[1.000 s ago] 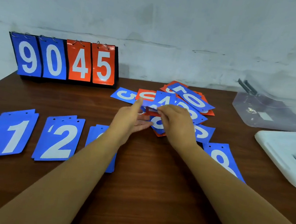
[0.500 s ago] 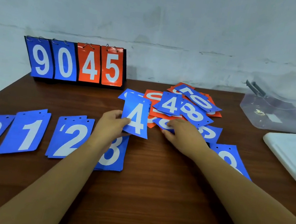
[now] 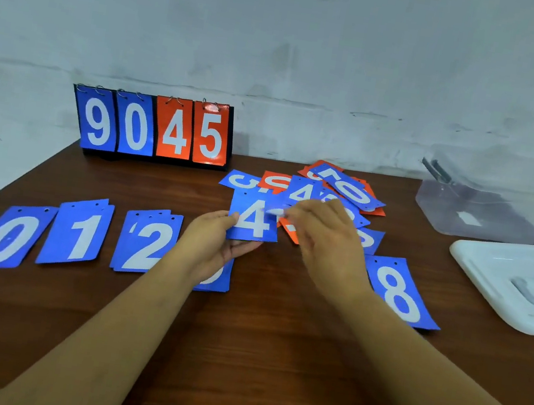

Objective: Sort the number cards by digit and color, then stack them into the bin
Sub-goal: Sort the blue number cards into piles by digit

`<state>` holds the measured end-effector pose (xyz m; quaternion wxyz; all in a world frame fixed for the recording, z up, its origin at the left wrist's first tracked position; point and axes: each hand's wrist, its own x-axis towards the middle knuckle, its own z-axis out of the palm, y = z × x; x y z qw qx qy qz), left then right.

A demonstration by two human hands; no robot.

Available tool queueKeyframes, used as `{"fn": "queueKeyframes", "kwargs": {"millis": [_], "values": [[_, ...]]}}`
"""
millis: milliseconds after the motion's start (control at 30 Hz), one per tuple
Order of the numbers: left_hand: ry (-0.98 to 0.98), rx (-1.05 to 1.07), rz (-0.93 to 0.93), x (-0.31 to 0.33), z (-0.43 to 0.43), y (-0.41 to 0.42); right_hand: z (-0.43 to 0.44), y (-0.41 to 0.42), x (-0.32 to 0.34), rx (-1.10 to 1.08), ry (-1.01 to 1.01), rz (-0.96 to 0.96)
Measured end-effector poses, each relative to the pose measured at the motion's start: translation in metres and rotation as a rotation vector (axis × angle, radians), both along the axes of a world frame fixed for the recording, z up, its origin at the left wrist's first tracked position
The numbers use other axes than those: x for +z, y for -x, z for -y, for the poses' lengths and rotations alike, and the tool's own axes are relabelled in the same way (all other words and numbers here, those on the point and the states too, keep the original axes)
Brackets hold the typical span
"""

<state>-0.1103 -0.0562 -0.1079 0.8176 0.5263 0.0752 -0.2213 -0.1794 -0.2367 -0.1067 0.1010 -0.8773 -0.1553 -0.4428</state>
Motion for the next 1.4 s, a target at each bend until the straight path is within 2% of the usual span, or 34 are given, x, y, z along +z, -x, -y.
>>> {"fn": "queueKeyframes", "kwargs": {"millis": [100,233,300,400,467,533,633,800,867,967,1033,1200,1333,1400], "values": [[0.023,-0.019,0.014,0.003,-0.005,0.017,-0.006,0.019,-0.020,0.061,0.054,-0.180],[-0.123,-0.084,0.151,-0.004,-0.019,0.049,-0.021,0.055,-0.032,0.134,-0.045,-0.368],[-0.159,-0.073,0.172,-0.006,-0.027,0.063,-0.031,0.069,-0.032,0.140,-0.250,-0.435],[-0.169,-0.119,0.206,-0.009,-0.036,0.082,-0.046,0.081,-0.020,0.000,-0.815,-0.546],[-0.223,-0.155,0.262,-0.012,-0.038,0.093,-0.052,0.083,-0.013,-0.029,-1.161,-0.697],[-0.322,-0.125,0.315,-0.015,-0.042,0.101,-0.055,0.084,-0.014,-0.047,-1.279,-0.771],[-0.384,-0.090,0.343,-0.017,-0.049,0.106,-0.057,0.085,-0.018,-0.057,-1.347,-0.770],[-0.327,-0.029,0.175,-0.016,-0.050,0.109,-0.050,0.081,-0.015,-0.121,-1.408,-0.714],[-0.329,-0.054,0.171,-0.014,-0.046,0.113,-0.049,0.078,-0.016,-0.102,-1.456,-0.781],[-0.491,-0.156,0.320,-0.010,-0.034,0.120,-0.053,0.077,-0.020,-0.065,-1.487,-0.874],[-0.566,-0.148,0.370,-0.014,-0.027,0.118,-0.053,0.078,-0.023,-0.062,-1.479,-0.871],[-0.581,-0.108,0.422,-0.026,-0.019,0.112,-0.035,0.081,-0.025,-0.134,-1.358,-0.846],[-0.800,-0.118,0.641,-0.027,-0.009,0.103,-0.018,0.078,-0.025,-0.192,-1.336,-0.828],[-0.873,-0.116,0.690,-0.025,0.000,0.093,-0.012,0.071,-0.025,-0.226,-1.321,-0.809]]}}
